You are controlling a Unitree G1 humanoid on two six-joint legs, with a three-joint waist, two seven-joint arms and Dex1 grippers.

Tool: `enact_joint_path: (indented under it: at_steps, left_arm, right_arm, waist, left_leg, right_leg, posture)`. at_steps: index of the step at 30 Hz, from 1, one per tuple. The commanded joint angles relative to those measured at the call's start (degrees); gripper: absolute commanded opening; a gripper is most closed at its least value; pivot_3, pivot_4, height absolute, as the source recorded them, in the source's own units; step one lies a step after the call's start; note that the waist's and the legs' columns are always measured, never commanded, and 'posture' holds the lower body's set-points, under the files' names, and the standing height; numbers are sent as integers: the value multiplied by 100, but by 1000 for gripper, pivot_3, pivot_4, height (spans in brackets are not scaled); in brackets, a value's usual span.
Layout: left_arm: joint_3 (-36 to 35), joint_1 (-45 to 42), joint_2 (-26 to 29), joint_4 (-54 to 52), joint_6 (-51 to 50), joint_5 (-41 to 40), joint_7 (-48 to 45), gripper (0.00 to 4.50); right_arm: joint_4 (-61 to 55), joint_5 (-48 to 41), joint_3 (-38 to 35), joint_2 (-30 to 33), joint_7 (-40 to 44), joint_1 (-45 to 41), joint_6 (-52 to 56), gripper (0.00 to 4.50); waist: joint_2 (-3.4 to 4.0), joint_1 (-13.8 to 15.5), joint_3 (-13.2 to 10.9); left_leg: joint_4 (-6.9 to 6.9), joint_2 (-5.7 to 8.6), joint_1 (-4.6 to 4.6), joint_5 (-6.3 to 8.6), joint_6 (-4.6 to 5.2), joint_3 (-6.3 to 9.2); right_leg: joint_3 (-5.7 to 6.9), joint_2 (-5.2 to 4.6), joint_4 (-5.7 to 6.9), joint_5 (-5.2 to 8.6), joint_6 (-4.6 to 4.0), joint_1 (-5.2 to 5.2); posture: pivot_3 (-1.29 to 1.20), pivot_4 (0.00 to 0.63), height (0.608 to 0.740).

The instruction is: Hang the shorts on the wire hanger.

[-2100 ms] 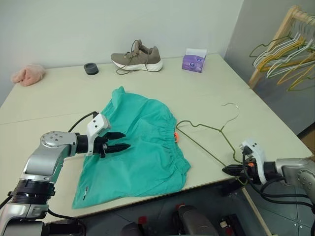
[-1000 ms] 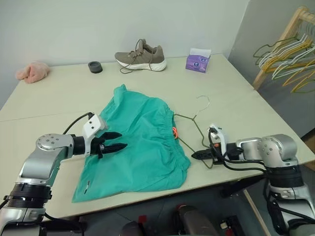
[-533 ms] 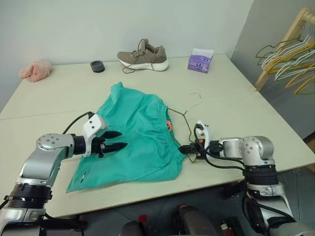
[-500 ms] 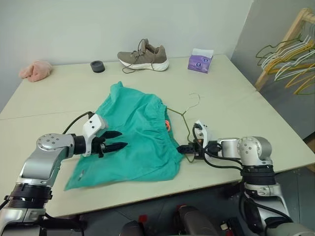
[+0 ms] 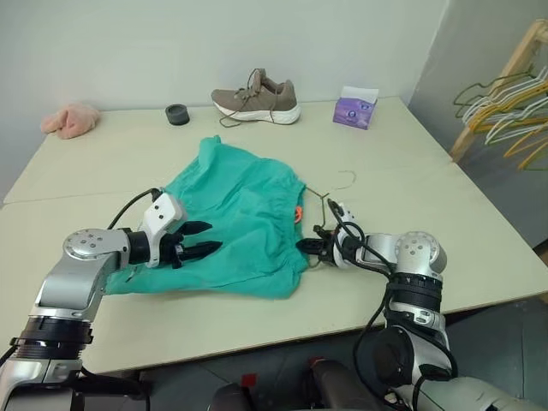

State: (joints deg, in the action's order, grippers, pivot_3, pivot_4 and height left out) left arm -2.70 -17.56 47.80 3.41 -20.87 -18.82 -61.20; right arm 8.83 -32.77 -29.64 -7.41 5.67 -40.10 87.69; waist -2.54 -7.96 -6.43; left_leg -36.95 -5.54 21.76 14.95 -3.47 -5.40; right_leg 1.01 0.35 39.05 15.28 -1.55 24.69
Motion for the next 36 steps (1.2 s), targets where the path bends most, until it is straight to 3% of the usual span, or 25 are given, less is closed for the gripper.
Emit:
enact_joint_path:
  at_steps: [1, 6, 11, 12, 19, 28, 36]
  left_arm:
    - [-189, -41, -40, -114, 66, -43, 115, 2605]
    - [-320, -200, -243, -23, 33, -76, 460, 2605]
    - [-561, -483, -402, 121, 31, -174, 723, 2605]
    - [-645, -574, -415, 177, 80, -174, 803, 2779]
    - [-1216, -1286, -108, 128, -134, -619, 741, 4463]
    - [-717, -2548, 967, 1274, 1020, 136, -257, 4463]
    - [257, -2702, 1109, 2033, 2204, 922, -1396, 4463]
  right_arm:
    - [-568, -218, 579, -40, 502, 25, -749, 0]
    - [-1174, 526, 2426, 687, 1478, 534, -2612, 0]
    - [-1226, 1174, 3449, 1099, 1926, 785, -4140, 0]
    - [-1213, 1332, 3652, 1169, 2012, 807, -4448, 0]
    - [-933, 2118, 4424, 1469, 2318, 815, -5808, 0]
    - [-775, 2804, 5011, 1990, 2855, 788, -6728, 0]
    - [-809, 3416, 5425, 2261, 3145, 758, -7541, 0]
  waist:
    - [0, -3, 1]
    - [-1, -15, 2]
    - [-3, -19, 3]
    - [-3, -22, 4]
    - [-6, -4, 5]
    - [-16, -12, 13]
    - [-26, -2, 20]
  left_leg:
    - [-2, 1, 21, 0, 0, -2]
    - [1, -3, 38, 0, 0, 1]
    - [-5, 1, 46, 0, 0, 4]
    - [-5, 1, 45, -1, 0, 4]
    - [-11, 0, 39, -1, -2, 6]
    - [-16, 7, 25, -3, -4, -1]
    - [-36, 6, 19, -4, -6, -6]
  right_leg:
    - [-3, 0, 7, -3, 2, 27]
    - [-2, 1, 14, -4, 2, 49]
    - [1, 2, 12, -4, 3, 50]
    - [1, 2, 13, -5, 4, 51]
    - [2, 2, 36, -6, 4, 53]
    - [0, 9, 58, -6, 3, 52]
    - [-2, 12, 91, -3, 6, 56]
  posture:
    - [-113, 60, 740]
    - [-116, 60, 740]
    - [-117, 60, 740]
    - [-117, 61, 740]
    - [-107, 61, 740]
    - [-90, 51, 740]
    - [-93, 51, 740]
